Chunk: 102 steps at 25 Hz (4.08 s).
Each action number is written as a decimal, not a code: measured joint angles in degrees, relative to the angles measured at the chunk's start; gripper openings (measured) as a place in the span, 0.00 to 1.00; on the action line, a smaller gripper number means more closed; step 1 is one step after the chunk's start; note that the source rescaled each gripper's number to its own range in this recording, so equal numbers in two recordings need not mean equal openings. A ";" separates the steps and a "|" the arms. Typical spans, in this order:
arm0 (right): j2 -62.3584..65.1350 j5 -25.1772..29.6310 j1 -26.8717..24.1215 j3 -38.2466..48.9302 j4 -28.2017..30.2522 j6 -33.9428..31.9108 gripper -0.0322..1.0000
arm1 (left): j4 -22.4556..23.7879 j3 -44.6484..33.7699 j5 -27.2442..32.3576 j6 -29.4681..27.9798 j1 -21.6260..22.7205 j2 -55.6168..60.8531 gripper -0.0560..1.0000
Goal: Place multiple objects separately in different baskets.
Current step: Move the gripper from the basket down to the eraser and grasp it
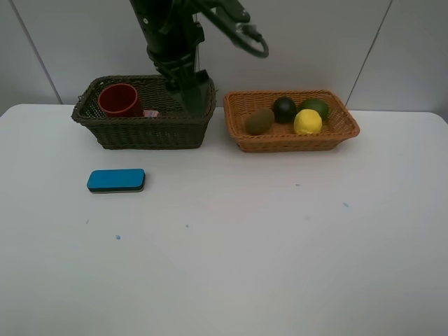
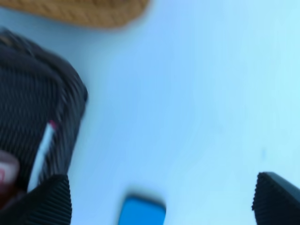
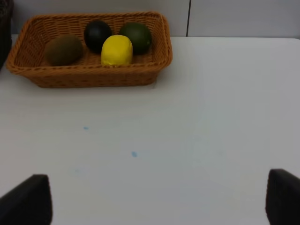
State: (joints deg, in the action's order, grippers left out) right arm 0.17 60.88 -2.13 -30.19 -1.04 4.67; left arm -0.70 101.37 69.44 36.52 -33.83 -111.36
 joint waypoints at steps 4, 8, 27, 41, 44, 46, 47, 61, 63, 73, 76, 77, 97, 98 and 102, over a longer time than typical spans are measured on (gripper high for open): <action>0.00 0.00 0.00 0.00 0.00 0.00 1.00 | 1.46 -11.03 0.22 9.05 1.72 6.06 1.00; 0.00 0.00 0.00 0.00 0.00 0.00 1.00 | 2.36 -18.42 0.28 12.50 4.67 8.46 1.00; 0.00 0.00 0.00 0.00 0.00 0.00 1.00 | 5.37 -28.01 -17.04 22.57 10.54 2.73 1.00; 0.00 0.00 0.00 0.00 0.00 0.00 1.00 | 1.22 -28.01 -19.58 24.06 12.89 -4.77 1.00; 0.00 0.00 0.00 0.00 0.00 0.00 1.00 | 0.70 -28.01 -20.72 24.25 13.23 -5.66 1.00; 0.00 0.00 0.00 0.00 0.00 0.00 1.00 | 0.34 -27.75 -20.95 24.25 13.61 -6.03 1.00; 0.00 0.00 0.00 0.00 0.00 0.00 1.00 | 0.15 -27.55 -20.95 24.30 14.03 -6.32 1.00; 0.00 0.00 0.00 0.00 0.00 0.00 1.00 | -0.27 -22.27 -19.77 25.41 16.07 -10.73 1.00; 0.00 0.00 0.00 0.00 0.00 0.00 1.00 | -0.27 -21.73 -19.55 25.41 16.07 -11.17 1.00; 0.00 0.00 0.00 0.00 0.00 0.00 1.00 | -0.07 -21.32 -19.15 25.46 16.07 -11.91 1.00; 0.00 0.00 0.00 0.00 0.00 0.00 1.00 | -0.07 -21.24 -18.66 25.52 16.07 -11.91 1.00; 0.00 0.00 0.00 0.00 0.00 0.00 1.00 | -0.07 -21.18 -18.42 25.52 16.07 -11.91 1.00; 0.00 0.00 0.00 0.00 0.00 0.00 1.00 | 0.70 -20.86 -15.65 25.71 15.65 -11.91 1.00; 0.00 0.00 0.00 0.00 0.00 0.00 1.00 | 0.70 -20.86 -15.61 25.71 15.58 -11.91 1.00; 0.00 0.00 0.00 0.00 0.00 0.00 1.00 | 1.39 -20.86 -15.47 25.19 15.21 -11.91 1.00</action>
State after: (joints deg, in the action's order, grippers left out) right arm 0.17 60.88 -2.13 -30.19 -1.04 4.67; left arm 0.69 80.51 53.98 61.71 -18.62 -123.27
